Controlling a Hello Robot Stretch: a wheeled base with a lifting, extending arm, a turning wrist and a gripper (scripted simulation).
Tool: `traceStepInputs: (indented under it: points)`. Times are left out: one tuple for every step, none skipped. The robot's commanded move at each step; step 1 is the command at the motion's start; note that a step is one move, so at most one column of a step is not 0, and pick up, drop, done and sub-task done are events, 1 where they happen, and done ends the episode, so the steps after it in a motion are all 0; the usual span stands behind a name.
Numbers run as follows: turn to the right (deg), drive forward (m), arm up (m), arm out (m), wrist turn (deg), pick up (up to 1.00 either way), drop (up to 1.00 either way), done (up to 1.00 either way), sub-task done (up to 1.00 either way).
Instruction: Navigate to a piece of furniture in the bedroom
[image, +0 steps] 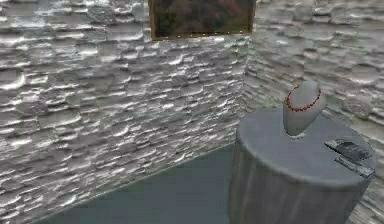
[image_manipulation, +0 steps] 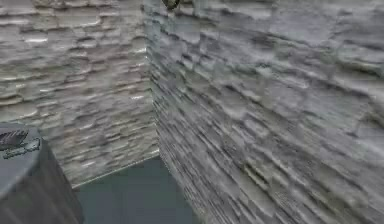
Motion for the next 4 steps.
traceStepInputs:
  points:
    - [-30.0, 0.0, 0.0, 0.0, 0.0, 0.0, 0.0, 0.0, 0.0]
    - [0.0, 0.1, 0.0, 0.0, 0.0, 0.0, 0.0, 0.0, 0.0]
    - [-45.0, 0.0, 0.0, 0.0, 0.0, 0.0, 0.0, 0.0, 0.0]
    - [-45.0, 0.0, 0.0, 0.0, 0.0, 0.0, 0.0, 0.0, 0.0]
